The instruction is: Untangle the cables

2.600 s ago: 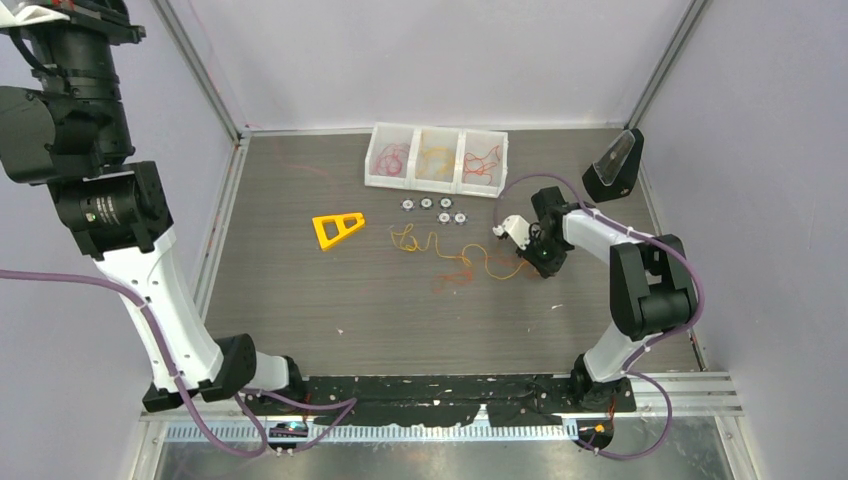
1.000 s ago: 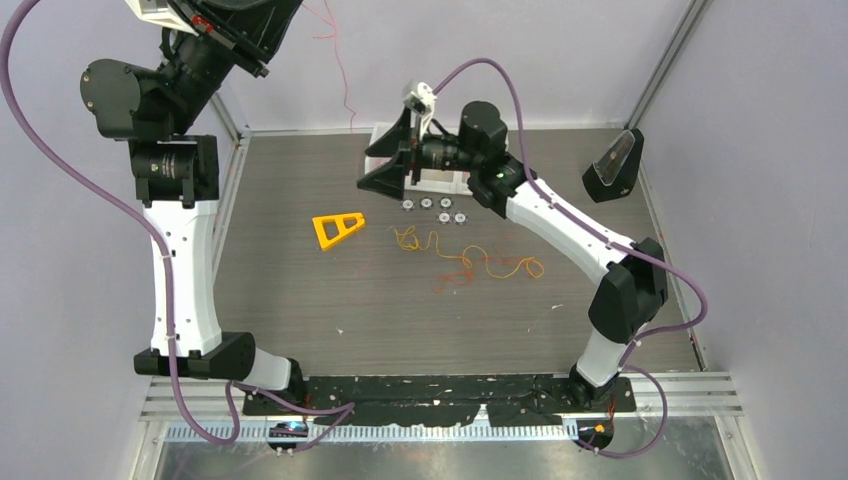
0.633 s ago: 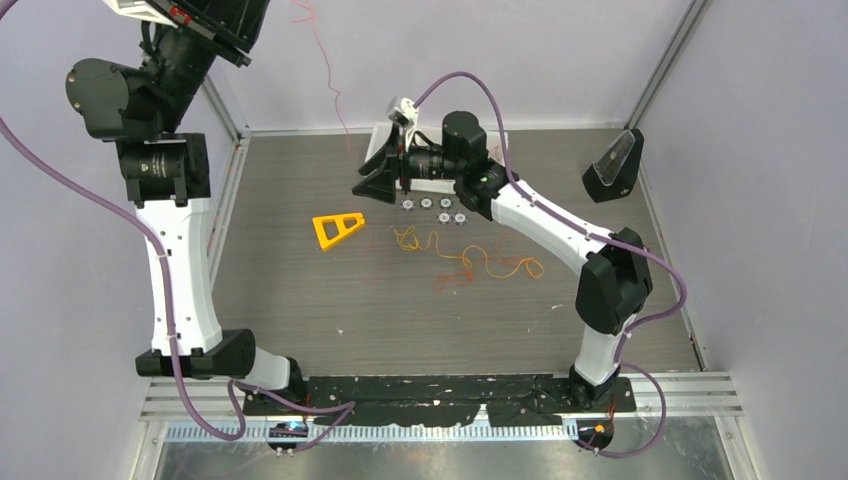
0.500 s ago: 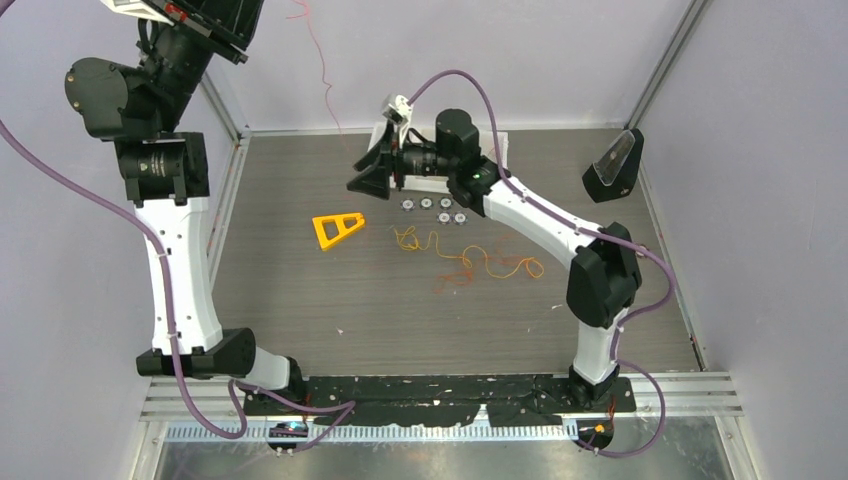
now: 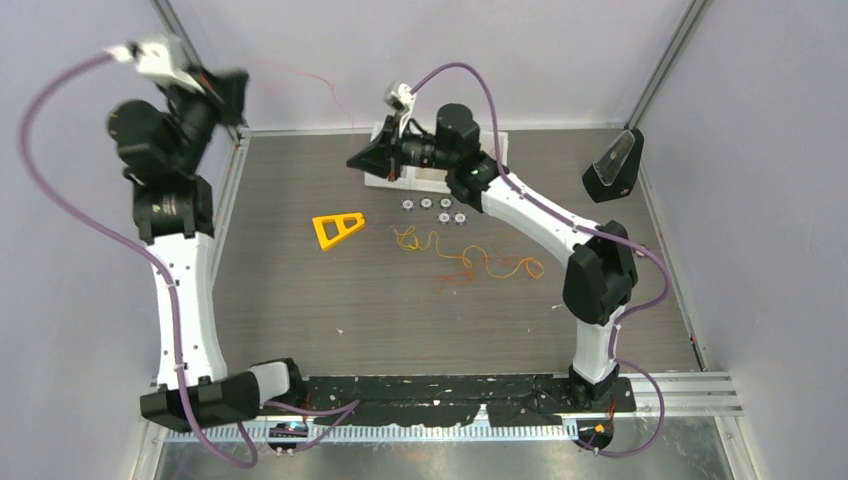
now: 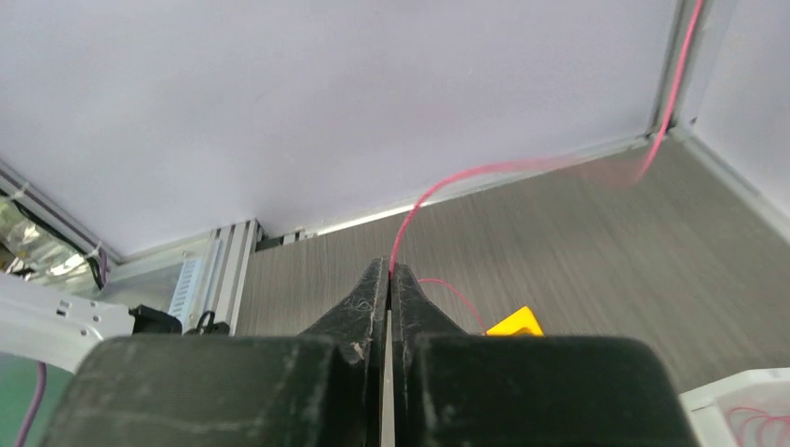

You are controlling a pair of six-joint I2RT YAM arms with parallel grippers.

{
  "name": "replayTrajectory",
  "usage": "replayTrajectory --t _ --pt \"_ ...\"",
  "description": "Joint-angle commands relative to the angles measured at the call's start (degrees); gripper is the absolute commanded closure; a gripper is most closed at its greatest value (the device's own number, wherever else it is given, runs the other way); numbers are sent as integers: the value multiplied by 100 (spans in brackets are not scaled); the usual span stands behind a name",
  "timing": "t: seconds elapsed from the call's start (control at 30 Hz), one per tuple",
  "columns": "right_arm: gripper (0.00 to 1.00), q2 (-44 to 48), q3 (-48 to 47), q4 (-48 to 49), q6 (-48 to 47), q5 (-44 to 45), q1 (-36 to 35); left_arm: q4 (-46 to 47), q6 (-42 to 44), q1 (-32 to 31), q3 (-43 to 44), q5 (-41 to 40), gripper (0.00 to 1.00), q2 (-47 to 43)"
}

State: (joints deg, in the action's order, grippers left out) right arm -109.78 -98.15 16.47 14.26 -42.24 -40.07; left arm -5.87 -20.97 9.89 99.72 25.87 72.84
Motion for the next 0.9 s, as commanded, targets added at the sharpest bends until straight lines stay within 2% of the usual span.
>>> replayTrajectory --t 0.0,0.07,0.17,0.27,0.4,0.43,0.47,0.5,0.53,0.57,0.7,0.87 --pt "95 981 -276 763 502 227 243 -1780 2222 169 -2296 -317 100 -194" --pt "95 1048 -388 920 729 345 332 -2384 2417 171 -2745 -25 100 -40" --pt "94 1007 -606 1038 909 514 429 -3129 2574 111 -2899 762 100 369" --pt "95 934 -712 1033 868 630 483 -3431 2796 75 -3040 1661 100 573" --pt "95 865 -840 713 617 665 542 -3641 3341 74 -3062 2746 100 376" --pt "95 873 -818 680 558 656 539 -3683 3462 74 -2999 2986 90 276" --pt "95 885 -802 633 474 583 542 -3685 3548 73 -2892 3173 66 184" --pt "95 898 -774 609 444 531 544 -3643 3573 74 -2763 3234 46 80" --pt "95 906 -725 591 449 422 549 -3546 3496 73 -2585 3241 34 -7" --pt "95 914 -698 593 458 354 547 -3425 3400 74 -2381 3225 26 -48" --pt "95 965 -505 596 432 -61 532 -2659 3058 71 -1492 3379 16 -16" --pt "95 1083 -296 449 173 -176 536 -2208 3129 -84 -660 3381 13 269"
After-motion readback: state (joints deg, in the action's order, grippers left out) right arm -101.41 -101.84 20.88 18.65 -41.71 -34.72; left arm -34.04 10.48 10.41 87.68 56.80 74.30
